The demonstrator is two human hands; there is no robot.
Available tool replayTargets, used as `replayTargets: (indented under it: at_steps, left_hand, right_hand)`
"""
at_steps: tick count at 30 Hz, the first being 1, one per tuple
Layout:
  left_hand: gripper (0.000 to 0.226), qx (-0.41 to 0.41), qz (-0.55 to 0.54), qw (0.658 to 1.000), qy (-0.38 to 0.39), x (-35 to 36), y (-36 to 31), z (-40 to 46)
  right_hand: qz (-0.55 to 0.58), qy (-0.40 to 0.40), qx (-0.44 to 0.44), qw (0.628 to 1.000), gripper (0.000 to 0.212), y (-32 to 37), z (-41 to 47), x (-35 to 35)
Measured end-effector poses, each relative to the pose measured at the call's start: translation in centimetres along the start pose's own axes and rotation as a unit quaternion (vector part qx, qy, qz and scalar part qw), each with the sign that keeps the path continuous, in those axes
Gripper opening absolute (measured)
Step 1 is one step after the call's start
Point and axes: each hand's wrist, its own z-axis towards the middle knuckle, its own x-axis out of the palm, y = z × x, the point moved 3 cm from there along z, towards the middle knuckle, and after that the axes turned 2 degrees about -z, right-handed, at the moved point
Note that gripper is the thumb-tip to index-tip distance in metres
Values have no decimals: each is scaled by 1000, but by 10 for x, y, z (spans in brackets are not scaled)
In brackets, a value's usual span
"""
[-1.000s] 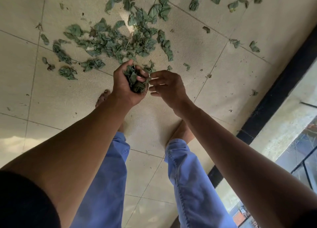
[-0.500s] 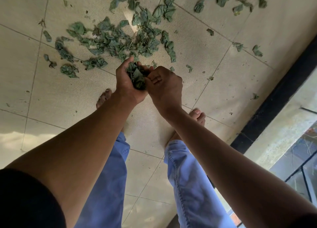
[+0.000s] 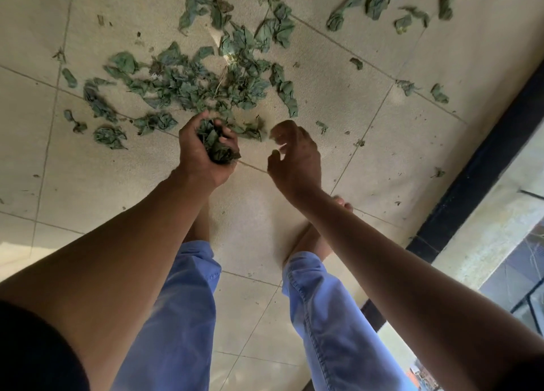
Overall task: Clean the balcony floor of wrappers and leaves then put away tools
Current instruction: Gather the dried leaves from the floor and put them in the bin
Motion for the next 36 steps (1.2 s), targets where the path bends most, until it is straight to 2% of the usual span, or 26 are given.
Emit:
replayTargets:
  at_steps: [2,5,7,10,13,15,17,18,20,21,23,25,31,36]
  left_hand:
    - [25,4,4,1000,1,-2,-9,5]
    - [22,12,9,1000,12,-5,-23,9]
    - [22,12,13,1000,12,-10,-31,9]
    - [22,17,19,1000,-1,-15,-40,6]
    - [25,15,21,1000,-7,-17,-44,3]
    - [27,10,20,1000,-8,-18,-46,1]
    - [29,10,22,1000,-6,-18,-47,0]
    - [29,11,24,1000,-5,-18,-48,0]
    - [29,10,28,1000,0,-16,-51,0]
    - [28,11,30,999,2,-15,-52,0]
    - [27,12,32,999,1,-13,-54,0]
    - [27,15,36,999,-1,-11,-57,0]
    - [26,19,52,998,-6,-17,-60,-2]
    - [30,13,66,998,-9,-24,-55,-6]
  right_hand:
    - [-74,36,40,996,54,-26,15,9]
    - [-126,73,41,989,78,-41,29,25]
    - [-130,61,10,990,69,-36,32,37]
    - [-85,10,-36,996,40,-14,38,51]
    - [-32,11,-36,999,46,8,48,57]
    - [-64,-31,-24,997,52,18,55,52]
    - [-129,-84,4,988,70,20,64,44]
    - [-153,-89,29,984,87,18,70,40]
    - [-193,-47,74,977,124,13,83,35]
    - [-211,-16,84,974,135,12,88,35]
    - [-232,21,84,969,141,12,95,36]
    - [-228,15,85,970,133,16,96,38]
    - [-148,-46,90,984,86,13,70,52]
    - [-84,-66,105,989,45,-9,42,59]
